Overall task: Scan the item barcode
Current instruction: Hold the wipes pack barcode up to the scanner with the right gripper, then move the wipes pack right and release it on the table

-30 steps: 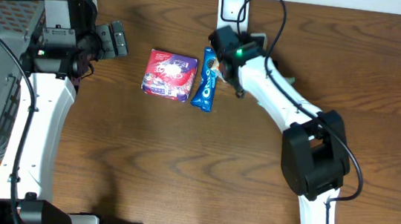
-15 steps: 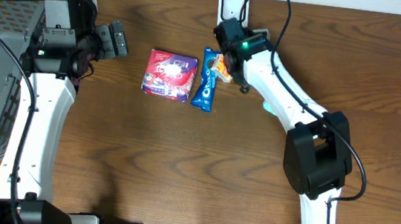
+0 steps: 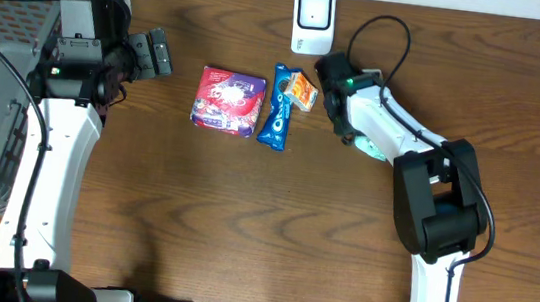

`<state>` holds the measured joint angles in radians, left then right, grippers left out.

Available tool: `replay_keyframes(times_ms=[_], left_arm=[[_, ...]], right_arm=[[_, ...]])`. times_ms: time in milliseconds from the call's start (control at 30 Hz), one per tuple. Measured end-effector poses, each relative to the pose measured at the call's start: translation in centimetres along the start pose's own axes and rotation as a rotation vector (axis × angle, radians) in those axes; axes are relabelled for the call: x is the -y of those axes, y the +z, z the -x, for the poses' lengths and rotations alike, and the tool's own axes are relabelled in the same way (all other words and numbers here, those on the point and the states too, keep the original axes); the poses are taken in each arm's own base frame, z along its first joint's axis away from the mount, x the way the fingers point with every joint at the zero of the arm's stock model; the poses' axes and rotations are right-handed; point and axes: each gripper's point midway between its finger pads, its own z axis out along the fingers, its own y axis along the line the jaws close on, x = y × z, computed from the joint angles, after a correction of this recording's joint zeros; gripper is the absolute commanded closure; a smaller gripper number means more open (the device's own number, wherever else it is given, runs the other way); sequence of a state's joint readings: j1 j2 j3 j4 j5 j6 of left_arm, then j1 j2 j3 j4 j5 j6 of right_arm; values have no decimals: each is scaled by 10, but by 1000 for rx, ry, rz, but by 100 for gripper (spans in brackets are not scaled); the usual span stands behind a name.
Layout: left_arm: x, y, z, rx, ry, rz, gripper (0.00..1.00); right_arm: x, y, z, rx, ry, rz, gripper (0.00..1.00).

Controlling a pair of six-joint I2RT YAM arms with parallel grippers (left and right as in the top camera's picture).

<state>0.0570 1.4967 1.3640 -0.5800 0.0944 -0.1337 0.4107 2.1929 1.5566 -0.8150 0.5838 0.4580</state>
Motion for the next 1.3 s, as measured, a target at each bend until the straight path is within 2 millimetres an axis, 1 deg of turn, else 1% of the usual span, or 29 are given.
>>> replay_keyframes(times_ms=[67,100,167,200,233,333,400,567,700,833,900,967,1033,1133,1233,1300], left_arm=[[0,0,0,0,0,0,2],[0,0,0,0,0,0,2],[0,0,0,0,0,0,2],[0,0,0,0,0,0,2],[0,0,0,0,0,0,2],[0,0,0,0,0,0,2],[0,0,0,0,0,0,2],[0,0,0,0,0,0,2],[0,0,0,0,0,0,2],[0,0,0,0,0,0,2],[0,0,0,0,0,0,2],[0,0,0,0,0,0,2],[0,0,0,0,0,0,2],[0,0,0,0,0,0,2],[0,0,0,0,0,0,2],[0,0,0,0,0,0,2]], right_arm=[[-1,2,1,14,11,6,44],[-1,3,2,20,13,5,53],[-2,5,0,24,17,7,65],[-1,6,-1,26,14,3,74],[-1,6,-1,27,12,3,79],[-1,6,-1,32,13,-1,93],[0,5,1,38,15,-2,98],[-1,4,1,23,22,28,99],[-2,4,8,-33,62,143,99],[-14,-3,26,-92,119,408,99],[-22,-9,36,-123,146,598,99],[-26,-17,39,-158,165,760,99],[-26,-26,42,-188,187,922,99],[-20,-43,53,-183,217,1158,99],[-11,-59,62,-159,241,1356,99],[-8,-65,62,-152,252,1441,99]])
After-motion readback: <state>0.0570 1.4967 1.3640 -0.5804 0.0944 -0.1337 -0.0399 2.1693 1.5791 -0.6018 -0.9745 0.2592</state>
